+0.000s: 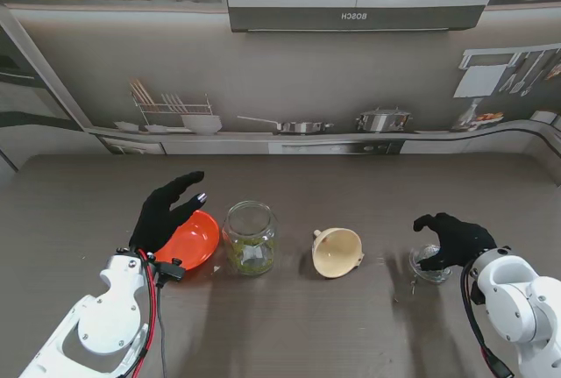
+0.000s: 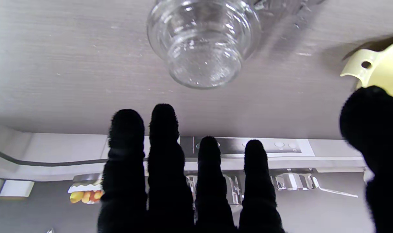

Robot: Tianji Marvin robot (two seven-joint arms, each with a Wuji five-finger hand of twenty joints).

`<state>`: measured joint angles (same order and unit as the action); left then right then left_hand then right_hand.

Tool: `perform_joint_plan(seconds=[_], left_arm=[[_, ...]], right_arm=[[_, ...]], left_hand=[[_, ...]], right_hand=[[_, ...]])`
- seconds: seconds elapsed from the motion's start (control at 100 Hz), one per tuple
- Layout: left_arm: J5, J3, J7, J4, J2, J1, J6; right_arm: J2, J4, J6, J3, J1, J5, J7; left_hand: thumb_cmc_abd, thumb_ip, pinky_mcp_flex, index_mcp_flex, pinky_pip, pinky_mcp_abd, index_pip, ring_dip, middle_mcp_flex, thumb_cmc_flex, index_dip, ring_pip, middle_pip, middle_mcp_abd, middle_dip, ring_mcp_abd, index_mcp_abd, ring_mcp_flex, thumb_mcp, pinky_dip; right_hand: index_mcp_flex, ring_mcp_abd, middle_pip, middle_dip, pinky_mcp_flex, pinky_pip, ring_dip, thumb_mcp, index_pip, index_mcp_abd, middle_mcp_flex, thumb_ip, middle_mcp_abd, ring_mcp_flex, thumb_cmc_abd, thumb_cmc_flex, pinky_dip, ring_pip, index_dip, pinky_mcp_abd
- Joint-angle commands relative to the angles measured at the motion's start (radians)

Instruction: Pour mung beans into a glass jar with a funnel

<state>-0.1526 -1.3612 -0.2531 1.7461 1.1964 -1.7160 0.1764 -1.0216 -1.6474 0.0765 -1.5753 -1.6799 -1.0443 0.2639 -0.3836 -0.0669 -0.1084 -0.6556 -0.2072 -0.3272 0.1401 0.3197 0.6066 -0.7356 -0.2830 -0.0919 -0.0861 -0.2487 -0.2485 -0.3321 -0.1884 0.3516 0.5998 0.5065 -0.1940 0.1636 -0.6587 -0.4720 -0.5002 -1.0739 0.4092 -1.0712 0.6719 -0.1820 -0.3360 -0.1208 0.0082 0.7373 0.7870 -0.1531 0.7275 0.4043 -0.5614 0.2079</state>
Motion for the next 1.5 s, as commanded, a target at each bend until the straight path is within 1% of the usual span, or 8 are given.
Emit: perform_joint_plan(seconds=[0.0,0.28,0.51,0.74,0.97,1.14,1.31,1.49], left_arm=[[-0.001,0.001,0.022,-0.001,0.001,-0.002,-0.004],[-0.001,0.004,0.032,-0.001,-0.001,-0.001,-0.011],[0.000,0.007,0.037,-0.002,-0.002,0.001,-0.015],[0.002,0.011,0.044,-0.002,-0.003,0.003,-0.021],[0.003,0.011,0.045,0.001,-0.003,0.002,-0.028],[0.004,0.012,0.047,0.002,-0.004,0.002,-0.031],[0.004,0.012,0.049,0.004,-0.004,0.001,-0.035],[0.007,0.013,0.054,0.006,-0.005,0.000,-0.039]], right_arm=[[-0.001,0.018,0.009,0.000,-0.015,-0.019,0.010],[0.005,0.036,0.018,-0.011,-0.021,-0.010,0.055],[0.009,0.061,0.012,0.000,-0.011,-0.043,0.058],[0.011,0.114,0.004,0.029,0.017,-0.060,0.032],[0.010,0.169,-0.012,0.061,0.048,-0.061,-0.019],[0.010,0.195,-0.018,0.078,0.068,-0.056,-0.026],[0.009,0.190,-0.019,0.074,0.065,-0.050,-0.027],[0.007,0.212,-0.025,0.092,0.080,-0.026,-0.041]], left_hand=[[0.009,-0.024,0.016,-0.017,0.036,0.034,-0.007,-0.011,0.003,0.022,0.001,0.019,0.016,0.002,0.000,0.005,0.008,-0.032,-0.015,0.006],[0.012,-0.023,0.019,-0.018,0.037,0.036,-0.007,-0.011,0.000,0.023,0.001,0.020,0.016,0.002,0.001,0.005,0.010,-0.033,-0.019,0.007],[0.011,-0.023,0.020,-0.017,0.038,0.035,-0.007,-0.011,0.000,0.021,0.000,0.021,0.017,0.001,0.001,0.003,0.010,-0.034,-0.021,0.008],[0.015,-0.022,0.022,-0.014,0.038,0.036,-0.008,-0.011,-0.001,0.021,0.001,0.021,0.017,0.004,0.001,0.004,0.011,-0.036,-0.023,0.009],[0.015,-0.022,0.023,-0.015,0.038,0.037,-0.008,-0.011,-0.002,0.020,0.000,0.022,0.017,0.002,0.001,0.002,0.009,-0.037,-0.025,0.010],[0.017,-0.021,0.024,-0.012,0.039,0.037,-0.009,-0.011,-0.002,0.019,0.000,0.022,0.017,0.001,0.001,0.004,0.010,-0.037,-0.027,0.010],[0.017,-0.021,0.024,-0.016,0.039,0.036,-0.007,-0.011,-0.002,0.019,0.000,0.023,0.017,0.001,0.001,0.003,0.010,-0.038,-0.028,0.011],[0.022,-0.021,0.026,-0.017,0.039,0.037,-0.007,-0.011,-0.003,0.020,0.000,0.023,0.018,0.002,0.001,0.003,0.008,-0.039,-0.030,0.011]], right_hand=[[0.021,-0.008,-0.013,-0.014,-0.016,-0.049,0.024,-0.042,-0.005,-0.020,0.008,-0.035,0.013,0.034,0.058,0.030,0.029,0.030,-0.034,-0.009],[0.080,-0.013,-0.024,-0.023,-0.021,-0.081,0.065,-0.103,-0.034,-0.034,0.079,-0.039,0.054,0.015,0.155,0.002,0.044,0.097,-0.054,-0.008],[0.089,-0.016,-0.046,-0.027,-0.030,-0.092,0.080,-0.112,-0.049,-0.024,0.099,-0.039,0.076,0.013,0.157,-0.007,0.051,0.127,-0.086,-0.009],[0.101,-0.010,-0.077,-0.039,-0.057,-0.112,0.093,-0.128,-0.043,-0.014,0.104,-0.034,0.070,0.024,0.167,-0.026,0.053,0.157,-0.118,-0.011],[0.114,-0.016,-0.108,-0.053,-0.083,-0.134,0.101,-0.145,-0.010,-0.006,0.112,-0.026,0.074,0.045,0.171,-0.044,0.051,0.185,-0.145,-0.016],[0.112,-0.016,-0.117,-0.055,-0.090,-0.143,0.103,-0.149,0.003,-0.006,0.110,-0.023,0.069,0.051,0.163,-0.048,0.050,0.195,-0.146,-0.020],[0.108,-0.020,-0.129,-0.059,-0.097,-0.152,0.106,-0.148,0.015,-0.009,0.101,-0.020,0.062,0.062,0.153,-0.056,0.049,0.205,-0.144,-0.021],[0.086,-0.054,-0.203,-0.107,-0.146,-0.214,0.155,-0.179,0.120,-0.020,0.059,-0.002,0.043,0.117,0.137,-0.104,0.053,0.326,-0.149,-0.047]])
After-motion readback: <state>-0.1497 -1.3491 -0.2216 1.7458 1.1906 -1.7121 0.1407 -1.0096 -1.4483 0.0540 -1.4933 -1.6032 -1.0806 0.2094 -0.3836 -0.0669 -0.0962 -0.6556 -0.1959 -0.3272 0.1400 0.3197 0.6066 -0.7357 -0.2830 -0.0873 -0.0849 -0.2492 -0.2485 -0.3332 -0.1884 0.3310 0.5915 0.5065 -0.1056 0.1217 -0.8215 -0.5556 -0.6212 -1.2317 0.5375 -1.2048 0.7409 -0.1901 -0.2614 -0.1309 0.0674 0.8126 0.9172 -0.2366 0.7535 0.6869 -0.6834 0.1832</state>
